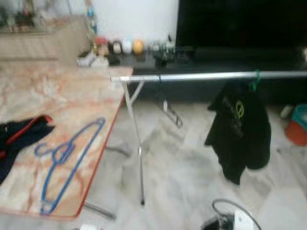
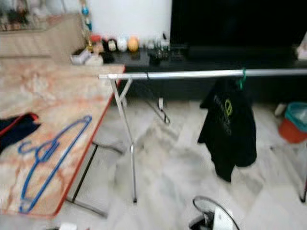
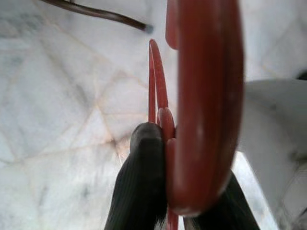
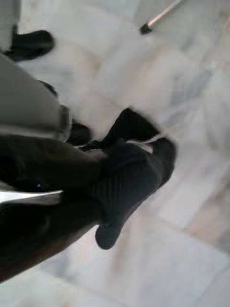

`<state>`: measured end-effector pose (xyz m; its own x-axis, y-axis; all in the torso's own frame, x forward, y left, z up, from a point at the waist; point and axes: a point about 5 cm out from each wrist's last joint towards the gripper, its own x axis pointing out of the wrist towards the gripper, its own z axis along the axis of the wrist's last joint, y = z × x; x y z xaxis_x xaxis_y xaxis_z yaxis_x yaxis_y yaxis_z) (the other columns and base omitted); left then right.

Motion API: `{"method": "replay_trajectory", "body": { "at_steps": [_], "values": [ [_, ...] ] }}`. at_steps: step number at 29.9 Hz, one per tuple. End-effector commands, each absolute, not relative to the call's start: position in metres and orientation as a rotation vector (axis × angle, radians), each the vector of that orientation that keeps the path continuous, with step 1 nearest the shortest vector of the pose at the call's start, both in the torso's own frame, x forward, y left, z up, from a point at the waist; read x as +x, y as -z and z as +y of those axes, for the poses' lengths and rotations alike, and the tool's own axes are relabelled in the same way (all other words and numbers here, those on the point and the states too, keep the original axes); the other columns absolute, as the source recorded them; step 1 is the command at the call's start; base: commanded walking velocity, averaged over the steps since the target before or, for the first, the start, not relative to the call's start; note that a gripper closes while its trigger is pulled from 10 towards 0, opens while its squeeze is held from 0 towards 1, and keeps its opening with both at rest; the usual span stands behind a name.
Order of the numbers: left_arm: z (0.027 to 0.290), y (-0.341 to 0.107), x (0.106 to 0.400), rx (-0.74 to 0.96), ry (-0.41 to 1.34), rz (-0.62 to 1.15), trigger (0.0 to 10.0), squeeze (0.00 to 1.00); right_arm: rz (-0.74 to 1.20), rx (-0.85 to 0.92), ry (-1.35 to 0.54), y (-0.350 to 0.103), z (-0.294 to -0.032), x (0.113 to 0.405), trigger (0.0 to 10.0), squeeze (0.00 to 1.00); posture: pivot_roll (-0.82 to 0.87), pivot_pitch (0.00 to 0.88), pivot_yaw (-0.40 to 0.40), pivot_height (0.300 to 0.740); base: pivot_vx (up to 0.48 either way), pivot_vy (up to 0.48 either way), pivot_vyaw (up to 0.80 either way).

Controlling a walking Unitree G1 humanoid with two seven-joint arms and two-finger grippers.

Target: Hang hanger

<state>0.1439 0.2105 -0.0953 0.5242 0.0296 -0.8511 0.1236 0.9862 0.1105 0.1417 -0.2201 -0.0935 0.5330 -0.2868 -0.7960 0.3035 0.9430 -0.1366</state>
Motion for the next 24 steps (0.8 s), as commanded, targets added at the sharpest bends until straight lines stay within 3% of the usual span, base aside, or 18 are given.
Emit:
{"method": "replay_trajectory", "body": {
  "at_steps": [1, 24],
  "values": [
    [0.2077, 0.0913, 0.1551, 0.170, 0.066, 0.983, 10.0, 0.00, 0.943, 0.023, 0.366, 0.0933, -0.2222, 0.1410, 10.0, 0.00, 0.01, 0.000, 0.015, 0.740, -0.285, 0.000, 0.00],
    [0.2058, 0.0897, 0.1584, 0.161, 0.079, 0.963, 10.0, 0.00, 0.938, 0.038, 0.382, 0.0932, -0.2215, 0.1415, 10.0, 0.00, 0.01, 0.000, 0.012, 0.740, -0.281, 0.000, 0.00]
  ]
}}
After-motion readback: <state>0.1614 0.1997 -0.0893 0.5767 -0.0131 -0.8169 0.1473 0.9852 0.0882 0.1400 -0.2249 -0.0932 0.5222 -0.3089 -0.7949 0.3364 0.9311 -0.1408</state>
